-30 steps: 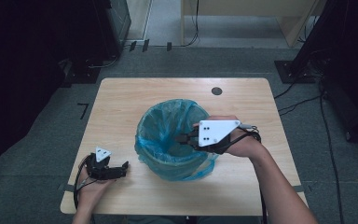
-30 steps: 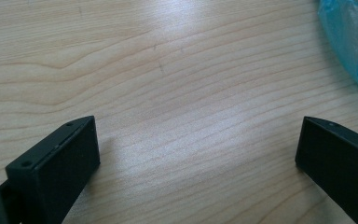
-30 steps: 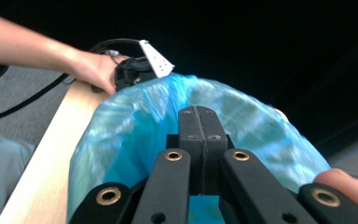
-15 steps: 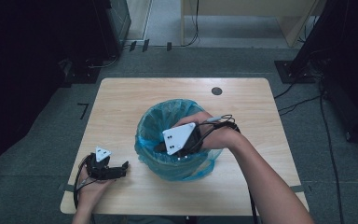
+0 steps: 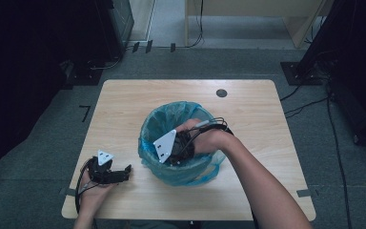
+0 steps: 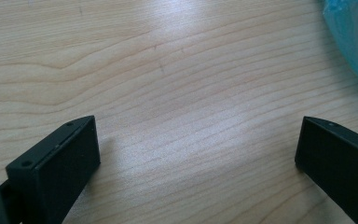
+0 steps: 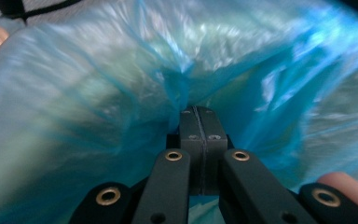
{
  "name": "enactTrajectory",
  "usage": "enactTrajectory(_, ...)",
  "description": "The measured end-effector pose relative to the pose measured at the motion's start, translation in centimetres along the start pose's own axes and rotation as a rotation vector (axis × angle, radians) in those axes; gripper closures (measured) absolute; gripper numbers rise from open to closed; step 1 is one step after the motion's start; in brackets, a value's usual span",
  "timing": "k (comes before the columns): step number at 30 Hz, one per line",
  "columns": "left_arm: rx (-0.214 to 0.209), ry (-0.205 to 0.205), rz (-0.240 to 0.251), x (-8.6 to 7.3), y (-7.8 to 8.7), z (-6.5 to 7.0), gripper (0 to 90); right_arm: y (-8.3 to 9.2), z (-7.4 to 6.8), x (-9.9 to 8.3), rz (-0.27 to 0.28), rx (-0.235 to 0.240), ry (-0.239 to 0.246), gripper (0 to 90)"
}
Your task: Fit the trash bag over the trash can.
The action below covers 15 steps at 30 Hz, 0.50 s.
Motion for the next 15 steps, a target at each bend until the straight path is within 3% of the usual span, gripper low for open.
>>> enactTrajectory(7,0.003,0.005,0.0,0.0,0.0,-0.1,0.0,-1.4,0.5,0.0,-0.085,0.066,0.029,90.0)
enactTrajectory(13,0.006,0.01,0.001,0.1,0.0,-0.2,0.0,-2.9,0.0,-0.5,-0.161,0.132,0.045,90.0)
enactTrajectory(15,0.006,0.01,0.002,0.1,0.0,-0.2,0.0,-3.1,-0.1,-0.5,-0.171,0.131,0.058,90.0)
Point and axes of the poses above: each handheld gripper's, and its own axes: y roughly backward along the jaws, x roughly out of its top, z roughly to its right, the point moved 3 cm from there along -y, roughly forward along the jaws, and after that the axes turned 8 degrees about -z, right-handed, at the moved point
